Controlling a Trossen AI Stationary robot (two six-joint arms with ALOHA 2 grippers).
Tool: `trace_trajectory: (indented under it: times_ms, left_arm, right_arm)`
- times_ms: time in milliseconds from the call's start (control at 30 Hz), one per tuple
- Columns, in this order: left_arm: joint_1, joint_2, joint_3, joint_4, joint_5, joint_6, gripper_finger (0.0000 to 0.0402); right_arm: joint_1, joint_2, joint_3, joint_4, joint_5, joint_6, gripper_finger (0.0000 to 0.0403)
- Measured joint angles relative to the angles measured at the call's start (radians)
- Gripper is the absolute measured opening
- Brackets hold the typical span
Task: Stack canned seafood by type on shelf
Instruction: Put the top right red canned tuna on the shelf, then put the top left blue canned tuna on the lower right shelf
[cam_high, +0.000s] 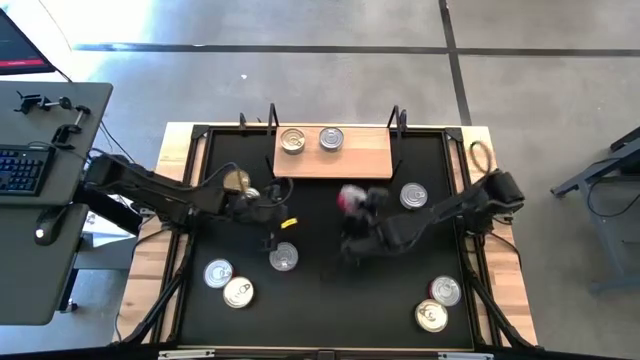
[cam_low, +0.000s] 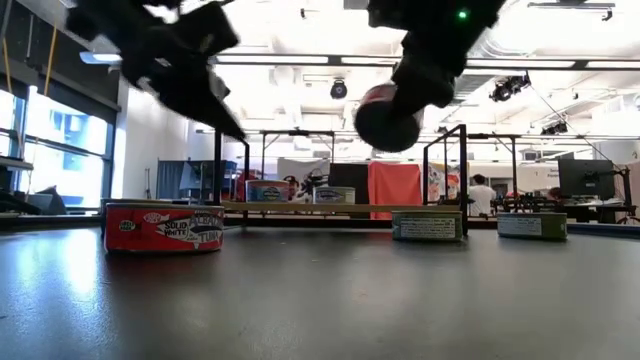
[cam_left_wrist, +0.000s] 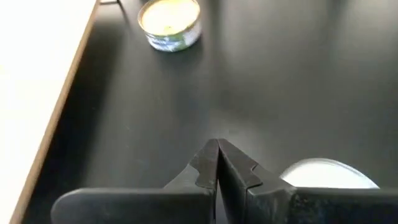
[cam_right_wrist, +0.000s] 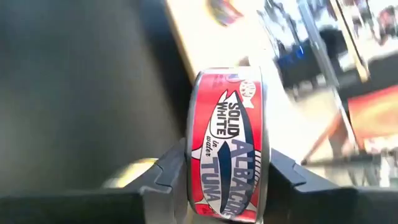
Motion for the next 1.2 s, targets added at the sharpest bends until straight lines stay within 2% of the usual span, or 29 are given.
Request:
trace_trajectory:
  times_ms: [100,267,333,467,667,733,867,967,1100,1200]
  left_arm:
    - [-0.045,-0.077,-0.055,0.012,-0.025,-0.033,0.0001]
    - [-0.109,-0.178,-0.136,0.005,-0.171,-0.064,0.0]
    - [-0.128,-0.213,-0.166,0.016,-0.228,-0.077,0.0]
    - [-0.158,-0.262,-0.222,0.043,-0.294,-0.094,0.0]
    - [-0.204,-0.282,-0.3,0.156,-0.307,-0.126,0.0]
    - [-0.224,-0.28,-0.32,0.197,-0.306,-0.153,0.0]
    - [-0.268,-0.275,-0.358,0.26,-0.306,-0.211,0.0]
    - [-0.29,-0.274,-0.36,0.281,-0.309,-0.238,0.0]
    - [-0.305,-0.274,-0.36,0.34,-0.338,-0.244,0.0]
    - [-0.306,-0.274,-0.36,0.386,-0.347,-0.221,0.0]
  right_arm:
    - [-0.116,-0.021,-0.001,-0.019,-0.055,-0.061,0.0116]
    - [-0.303,0.047,-0.002,0.164,-0.179,-0.371,0.0116]
    - [-0.36,0.084,-0.002,0.203,-0.192,-0.459,0.0116]
    - [-0.446,0.133,-0.003,0.206,-0.2,-0.499,0.0116]
    - [-0.501,0.147,-0.001,0.198,-0.214,-0.5,0.0118]
    - [-0.504,0.142,-0.001,0.199,-0.225,-0.511,0.0144]
    - [-0.504,0.127,-0.002,0.186,-0.27,-0.577,0.0223]
    - [-0.511,0.099,-0.002,0.172,-0.373,-0.633,0.0249]
    - [-0.557,0.074,-0.002,0.178,-0.605,-0.672,0.0239]
    - [-0.599,0.06,-0.001,0.19,-0.648,-0.647,0.0201]
